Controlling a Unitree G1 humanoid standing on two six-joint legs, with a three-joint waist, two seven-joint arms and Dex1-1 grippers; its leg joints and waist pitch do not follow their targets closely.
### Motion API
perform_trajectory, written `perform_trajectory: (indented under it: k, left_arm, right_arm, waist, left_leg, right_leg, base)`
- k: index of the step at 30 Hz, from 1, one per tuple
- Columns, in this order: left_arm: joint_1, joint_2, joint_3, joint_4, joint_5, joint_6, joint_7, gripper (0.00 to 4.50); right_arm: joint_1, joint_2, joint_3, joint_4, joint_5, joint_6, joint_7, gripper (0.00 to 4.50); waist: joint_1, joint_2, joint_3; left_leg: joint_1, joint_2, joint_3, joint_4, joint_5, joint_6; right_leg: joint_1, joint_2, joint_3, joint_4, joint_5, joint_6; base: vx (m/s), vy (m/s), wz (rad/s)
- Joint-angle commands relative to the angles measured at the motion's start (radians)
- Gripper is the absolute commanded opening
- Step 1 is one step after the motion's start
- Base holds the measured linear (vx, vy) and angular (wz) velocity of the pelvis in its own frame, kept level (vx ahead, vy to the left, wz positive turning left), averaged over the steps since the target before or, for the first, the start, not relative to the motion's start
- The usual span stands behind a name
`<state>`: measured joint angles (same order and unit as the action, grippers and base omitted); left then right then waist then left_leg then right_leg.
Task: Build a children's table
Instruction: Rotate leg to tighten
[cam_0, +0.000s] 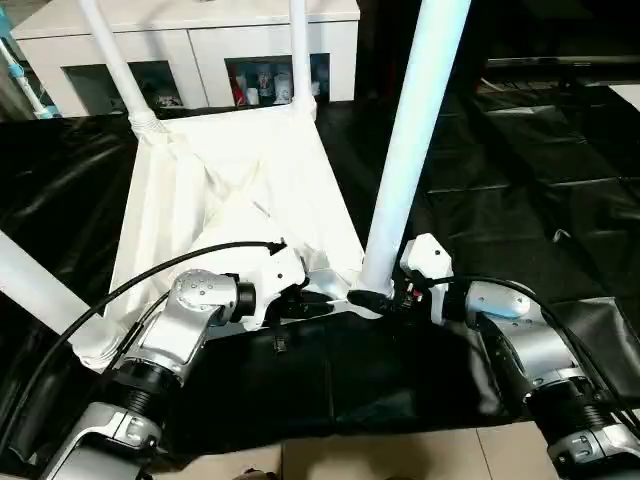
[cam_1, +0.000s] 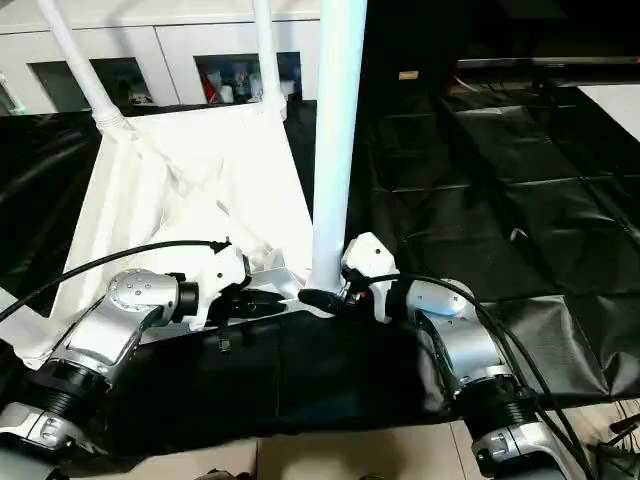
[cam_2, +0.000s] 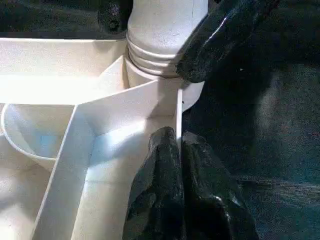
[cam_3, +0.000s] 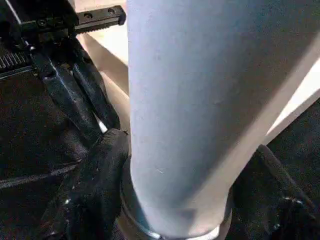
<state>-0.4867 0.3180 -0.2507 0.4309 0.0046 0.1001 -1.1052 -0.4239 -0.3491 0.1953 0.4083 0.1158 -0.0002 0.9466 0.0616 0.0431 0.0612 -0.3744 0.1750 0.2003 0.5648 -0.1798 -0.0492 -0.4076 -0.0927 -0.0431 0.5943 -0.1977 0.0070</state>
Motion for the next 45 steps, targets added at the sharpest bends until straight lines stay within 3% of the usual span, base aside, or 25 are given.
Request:
perform_trajectory:
  k: [1,5,8,13,15,16,19,24,27,32,34,36,38,39,42,45]
  left_arm:
    - [0.031,-0.011,-0.010,0.013,-0.032,0.008,-0.016,0.00]
    - [0.026,-0.013,-0.013,0.029,-0.018,0.006,0.002,0.00]
    - [0.007,-0.030,-0.009,0.070,0.006,0.015,0.061,0.00]
    - [-0.056,-0.092,0.003,0.168,0.053,0.043,0.218,0.00]
    - [-0.084,-0.119,0.012,0.206,0.065,0.060,0.284,0.00]
    - [-0.100,-0.135,0.020,0.228,0.069,0.070,0.325,0.00]
    - [-0.138,-0.177,0.042,0.283,0.074,0.083,0.427,0.00]
    - [-0.186,-0.246,0.059,0.377,0.094,0.049,0.569,0.00]
    - [-0.192,-0.254,0.056,0.393,0.093,0.041,0.562,0.00]
    - [-0.189,-0.247,0.054,0.399,0.093,0.026,0.556,0.00]
    - [-0.188,-0.244,0.055,0.401,0.093,0.021,0.554,0.00]
    - [-0.187,-0.239,0.058,0.406,0.093,0.013,0.545,0.00]
    - [-0.187,-0.239,0.058,0.407,0.093,0.011,0.544,0.00]
    - [-0.186,-0.237,0.058,0.406,0.093,0.009,0.536,0.00]
    - [-0.176,-0.226,0.051,0.392,0.089,-0.001,0.498,0.00]
    - [-0.160,-0.212,0.042,0.375,0.087,-0.009,0.459,0.00]
  right_arm:
    - [0.014,0.006,0.004,-0.006,0.014,0.003,0.016,2.61]
    - [0.012,0.027,-0.008,0.017,-0.003,-0.008,-0.040,2.59]
    - [-0.001,0.067,-0.032,0.049,-0.012,0.012,-0.133,2.59]
    - [-0.017,0.179,-0.069,0.096,-0.029,0.094,-0.351,2.59]
    - [-0.021,0.224,-0.079,0.113,-0.037,0.120,-0.435,2.59]
    - [-0.026,0.249,-0.089,0.129,-0.042,0.131,-0.491,2.59]
    - [-0.043,0.314,-0.120,0.177,-0.056,0.150,-0.642,2.59]
    - [-0.080,0.439,-0.147,0.275,-0.077,0.122,-0.834,2.59]
    - [-0.093,0.460,-0.136,0.293,-0.094,0.100,-0.840,2.59]
    - [-0.104,0.475,-0.172,0.303,-0.066,0.095,-0.845,2.59]
    - [-0.104,0.478,-0.182,0.304,-0.055,0.093,-0.838,3.15]
    - [-0.103,0.482,-0.189,0.303,-0.044,0.083,-0.812,3.29]
    - [-0.103,0.482,-0.188,0.302,-0.046,0.081,-0.813,3.58]
    - [-0.104,0.481,-0.188,0.297,-0.050,0.073,-0.815,3.65]
    - [-0.111,0.442,-0.174,0.282,-0.086,0.026,-0.800,3.78]
    - [-0.111,0.393,-0.170,0.258,-0.092,-0.011,-0.737,3.78]
  waist:
    - [0.003,-0.024,-0.053]
    - [0.003,-0.023,-0.054]
    - [-0.002,-0.022,-0.048]
    - [-0.012,-0.020,-0.037]
    - [-0.012,-0.019,-0.043]
    - [-0.013,-0.019,-0.040]
    - [-0.017,-0.019,-0.043]
    - [-0.018,-0.016,-0.045]
    - [-0.018,-0.014,-0.048]
    - [-0.017,-0.014,-0.050]
    - [-0.017,-0.014,-0.050]
    - [-0.018,-0.013,-0.050]
    - [-0.026,-0.014,-0.046]
    - [-0.029,-0.014,-0.049]
    - [-0.026,-0.013,-0.049]
    - [-0.023,-0.016,-0.051]
  left_leg:
    - [0.005,0.052,-0.018,-0.047,-0.100,0.166]
    - [0.006,0.052,-0.018,-0.046,-0.100,0.167]
    - [0.006,0.051,-0.018,-0.051,-0.133,0.149]
    - [0.015,0.050,-0.024,-0.069,-0.260,0.063]
    - [0.016,0.051,-0.027,-0.070,-0.265,0.042]
    - [0.020,0.051,-0.025,-0.072,-0.276,0.037]
    - [0.019,0.047,-0.027,-0.073,-0.280,0.017]
    - [0.016,0.045,-0.028,-0.074,-0.284,0.019]
    - [0.016,0.045,-0.029,-0.075,-0.292,0.026]
    - [0.015,0.047,-0.029,-0.076,-0.298,0.034]
    - [0.017,0.047,-0.029,-0.077,-0.318,0.029]
    - [0.017,0.047,-0.029,-0.078,-0.329,0.032]
    - [0.003,0.046,-0.035,-0.085,-0.336,0.029]
    - [0.003,0.047,-0.038,-0.084,-0.332,0.022]
    - [0.013,0.047,-0.032,-0.080,-0.328,0.026]
    - [0.008,0.047,-0.029,-0.075,-0.286,0.044]
  right_leg:
    - [0.051,-0.049,0.034,-0.050,-0.021,-0.287]
    - [0.050,-0.049,0.033,-0.050,-0.022,-0.289]
    - [0.046,-0.049,0.034,-0.058,-0.076,-0.283]
    - [0.039,-0.050,0.038,-0.081,-0.293,-0.224]
    - [0.043,-0.054,0.039,-0.082,-0.304,-0.208]
    - [0.036,-0.051,0.041,-0.085,-0.299,-0.208]
    - [0.037,-0.052,0.041,-0.085,-0.297,-0.202]
    - [0.039,-0.051,0.040,-0.086,-0.258,-0.198]
    - [0.041,-0.053,0.040,-0.086,-0.261,-0.191]
    - [0.041,-0.053,0.040,-0.086,-0.249,-0.192]
    - [0.039,-0.053,0.040,-0.089,-0.278,-0.187]
    - [0.039,-0.055,0.042,-0.090,-0.284,-0.183]
    - [0.045,-0.053,0.035,-0.091,-0.325,-0.167]
    - [0.047,-0.056,0.036,-0.091,-0.339,-0.158]
    - [0.035,-0.055,0.040,-0.096,-0.331,-0.166]
    - [0.041,-0.054,0.040,-0.089,-0.259,-0.185]
  base:
    - [0.000,0.000,0.00]
    - [0.000,0.000,0.00]
    - [0.000,0.000,0.00]
    - [0.000,0.000,0.00]
    - [0.000,0.000,0.00]
    - [0.000,0.000,0.00]
    - [0.000,0.000,0.00]
    - [0.000,0.000,0.00]
    - [0.000,0.000,0.00]
    - [0.000,0.000,0.00]
    - [0.000,0.000,0.00]
    - [0.000,0.000,0.00]
    - [0.000,0.000,0.00]
    - [0.000,0.000,0.00]
    - [0.000,0.000,0.00]
    - [0.000,0.000,0.00]
